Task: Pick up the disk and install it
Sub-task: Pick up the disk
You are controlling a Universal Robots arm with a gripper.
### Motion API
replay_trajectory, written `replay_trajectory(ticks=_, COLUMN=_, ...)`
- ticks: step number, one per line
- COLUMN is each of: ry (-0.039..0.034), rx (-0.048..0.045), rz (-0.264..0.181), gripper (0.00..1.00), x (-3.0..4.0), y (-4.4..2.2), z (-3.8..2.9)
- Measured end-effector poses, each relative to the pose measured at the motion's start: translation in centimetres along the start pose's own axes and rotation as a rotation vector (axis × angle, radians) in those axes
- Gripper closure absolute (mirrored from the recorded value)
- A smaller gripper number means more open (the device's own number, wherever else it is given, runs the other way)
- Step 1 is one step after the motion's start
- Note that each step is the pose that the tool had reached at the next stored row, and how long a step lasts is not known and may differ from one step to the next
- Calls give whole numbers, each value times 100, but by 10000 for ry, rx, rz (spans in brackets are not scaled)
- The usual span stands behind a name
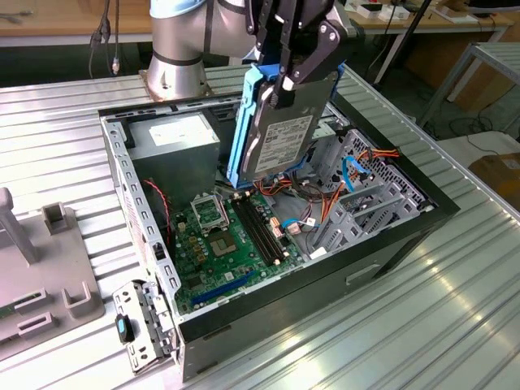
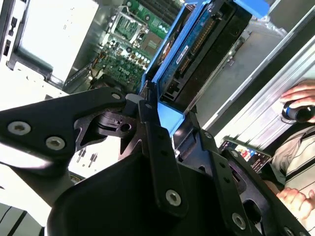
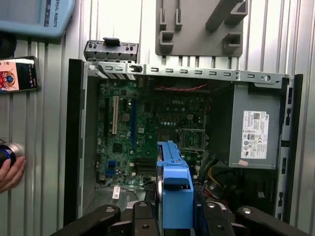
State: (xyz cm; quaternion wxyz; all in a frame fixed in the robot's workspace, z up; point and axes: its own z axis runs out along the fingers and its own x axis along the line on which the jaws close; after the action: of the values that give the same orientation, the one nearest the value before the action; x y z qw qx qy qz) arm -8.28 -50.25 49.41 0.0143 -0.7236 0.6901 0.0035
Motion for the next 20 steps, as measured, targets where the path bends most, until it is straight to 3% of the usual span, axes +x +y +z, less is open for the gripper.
replay_trajectory(ticks=2, ry=0, rx=0, rz=1, gripper=63, x=4, y=-78, z=1)
replay_trajectory(ticks=6, ry=0, rx=0, rz=1, gripper=63, x=20, y=-416, z=6)
replay_trajectory(ticks=7, ry=0, rx=0, rz=0, gripper=63, x=26, y=-552, z=8)
replay_trajectory(ticks=8, ry=0, rx=0, rz=0, gripper=63, x=30, y=-630, z=10)
replay_trajectory(ticks=10, ry=1, rx=0, rz=0, gripper=63, x=33, y=-697, z=10)
replay_trajectory(ticks=14, ry=1, rx=0, rz=1, gripper=63, x=43, y=-921, z=14)
replay_trajectory(ticks=16, ry=1, rx=0, rz=0, gripper=63, x=45, y=-971, z=15)
replay_trajectory(ticks=20, ry=1, rx=0, rz=0, gripper=63, x=56, y=-1175, z=18)
